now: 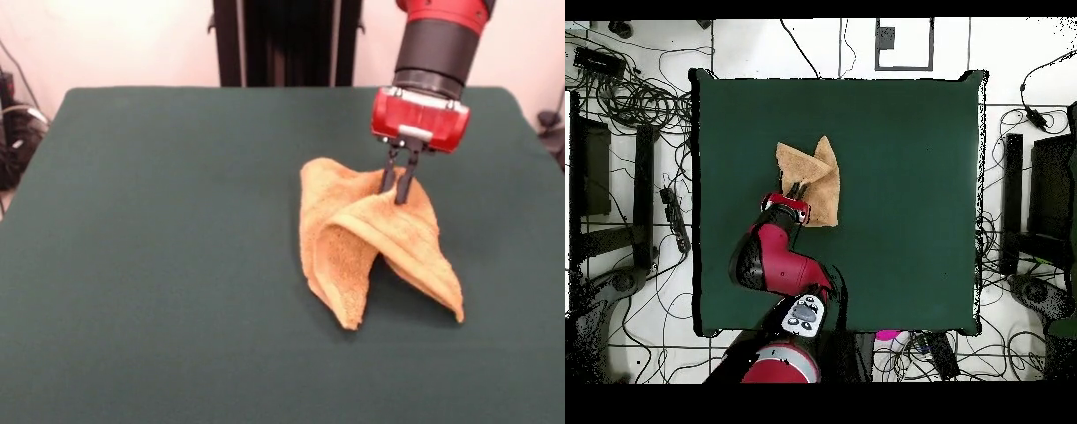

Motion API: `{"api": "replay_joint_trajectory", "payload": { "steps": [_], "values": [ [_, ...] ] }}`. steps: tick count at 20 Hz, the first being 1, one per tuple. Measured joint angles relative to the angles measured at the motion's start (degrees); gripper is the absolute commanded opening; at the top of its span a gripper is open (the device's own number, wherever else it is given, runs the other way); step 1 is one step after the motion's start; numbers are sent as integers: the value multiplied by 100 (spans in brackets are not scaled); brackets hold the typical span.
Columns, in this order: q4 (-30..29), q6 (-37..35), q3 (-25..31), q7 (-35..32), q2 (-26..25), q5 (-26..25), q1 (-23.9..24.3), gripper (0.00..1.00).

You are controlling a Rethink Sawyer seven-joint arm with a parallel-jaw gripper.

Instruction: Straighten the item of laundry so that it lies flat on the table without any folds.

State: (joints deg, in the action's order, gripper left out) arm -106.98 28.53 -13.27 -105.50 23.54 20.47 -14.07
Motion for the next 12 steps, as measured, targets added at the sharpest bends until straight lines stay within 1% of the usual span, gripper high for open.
{"api": "replay_joint_trajectory", "payload": {
  "steps": [5, 6, 7, 12],
  "values": [
    [1, -766, 267, 0, 204, -222, 497, 0],
    [3, -1099, 369, 0, 289, -325, 738, 0],
    [0, -1248, 434, 0, 338, -408, 883, 0],
    [-3, -1352, 835, 0, 500, -822, 1392, 0]
  ]
}}
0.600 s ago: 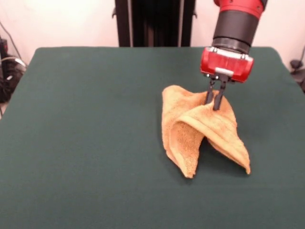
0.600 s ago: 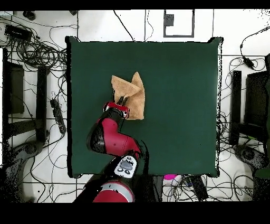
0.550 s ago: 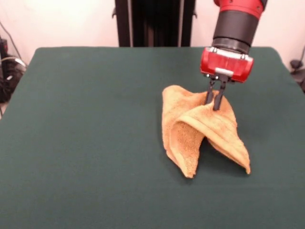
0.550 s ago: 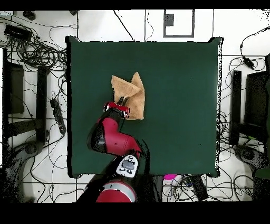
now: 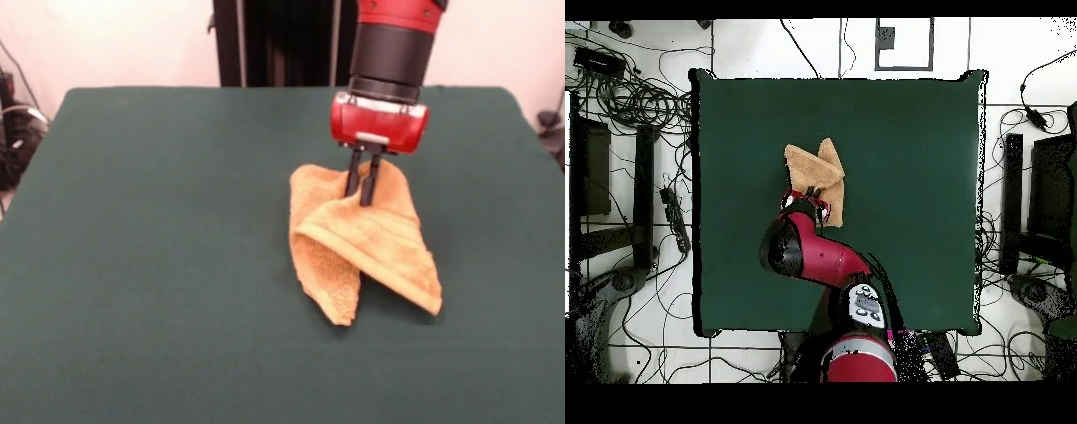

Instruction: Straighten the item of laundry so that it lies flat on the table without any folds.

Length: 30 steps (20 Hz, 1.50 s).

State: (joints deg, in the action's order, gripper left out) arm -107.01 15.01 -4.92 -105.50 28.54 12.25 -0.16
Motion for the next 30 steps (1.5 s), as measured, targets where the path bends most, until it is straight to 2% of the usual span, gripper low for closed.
{"api": "replay_joint_trajectory", "payload": {
  "steps": [4, 9, 12, 22, 26, 30],
  "values": [
    [-9, 31, 580, 0, 27, -446, 493, 0],
    [-12, 135, 1734, 0, -199, -1280, 1415, 0],
    [-10, 138, 2136, 0, -363, -1491, 1686, 0],
    [-21, 149, 2896, 0, -733, -1572, 1769, 0],
    [-104, 142, 3681, 0, -995, -1689, 2132, 0],
    [-149, 99, 4060, 0, -1176, -1691, 2356, 0]
  ]
}}
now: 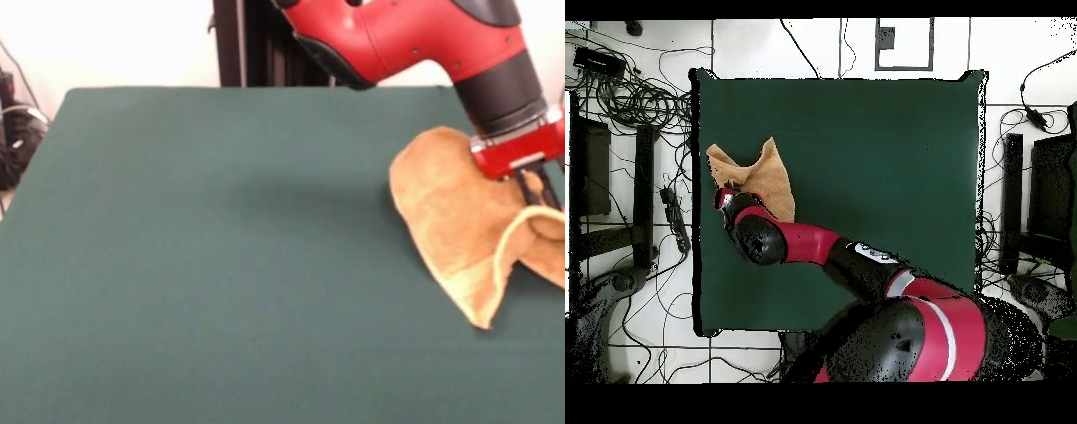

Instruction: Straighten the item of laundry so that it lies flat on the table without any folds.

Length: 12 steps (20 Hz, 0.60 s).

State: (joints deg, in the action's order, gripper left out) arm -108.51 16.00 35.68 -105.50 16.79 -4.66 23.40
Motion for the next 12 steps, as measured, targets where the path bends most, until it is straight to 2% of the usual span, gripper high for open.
{"api": "replay_joint_trajectory", "payload": {
  "steps": [3, 7, 10, 12],
  "values": [
    [22, -126, 7, 0, -166, -2, 57, 0],
    [164, -307, -270, 0, -279, -6, -40, 0],
    [345, -391, -507, -1, -178, -83, -303, 0],
    [499, -466, -835, -1, 9, -194, -674, 0]
  ]
}}
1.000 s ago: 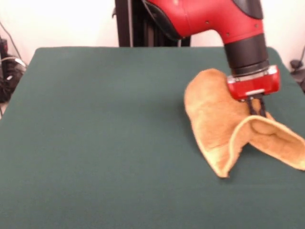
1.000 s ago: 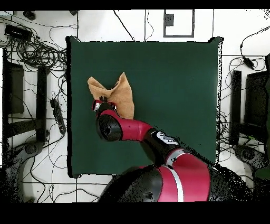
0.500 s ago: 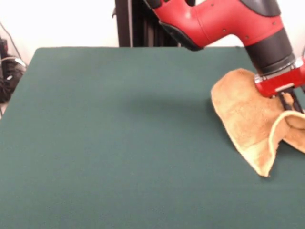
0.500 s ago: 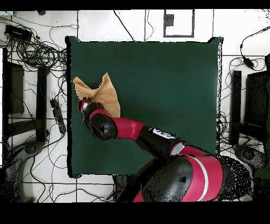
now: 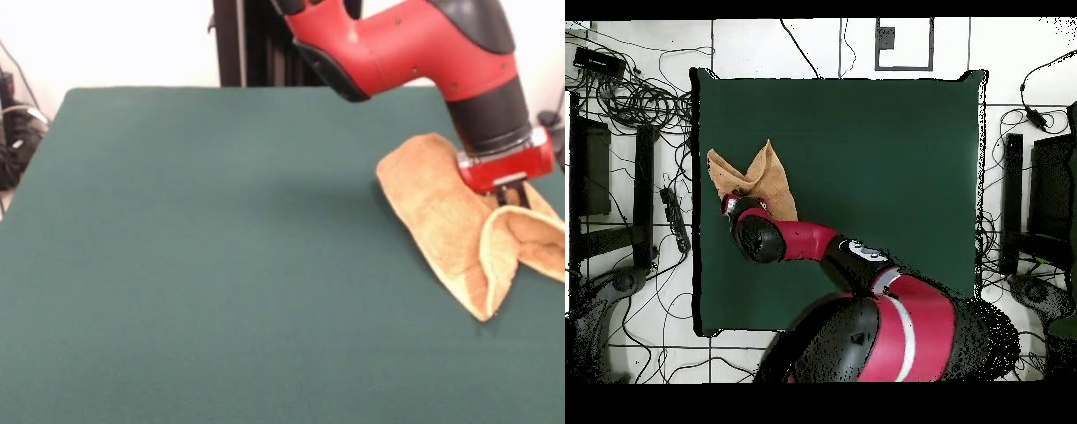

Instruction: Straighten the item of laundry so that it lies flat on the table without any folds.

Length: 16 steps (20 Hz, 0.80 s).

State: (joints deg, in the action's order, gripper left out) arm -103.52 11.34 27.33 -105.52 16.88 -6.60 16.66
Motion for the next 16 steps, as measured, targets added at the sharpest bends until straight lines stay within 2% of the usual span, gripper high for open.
{"api": "replay_joint_trajectory", "payload": {
  "steps": [7, 11, 13, 16],
  "values": [
    [322, -27, -742, 0, 256, -81, -797, 0],
    [596, 54, -1463, 0, 351, -73, -1533, 0],
    [663, 39, -1571, 0, 358, -82, -1625, 0],
    [698, -49, -1402, 0, 347, -264, -1325, 0]
  ]
}}
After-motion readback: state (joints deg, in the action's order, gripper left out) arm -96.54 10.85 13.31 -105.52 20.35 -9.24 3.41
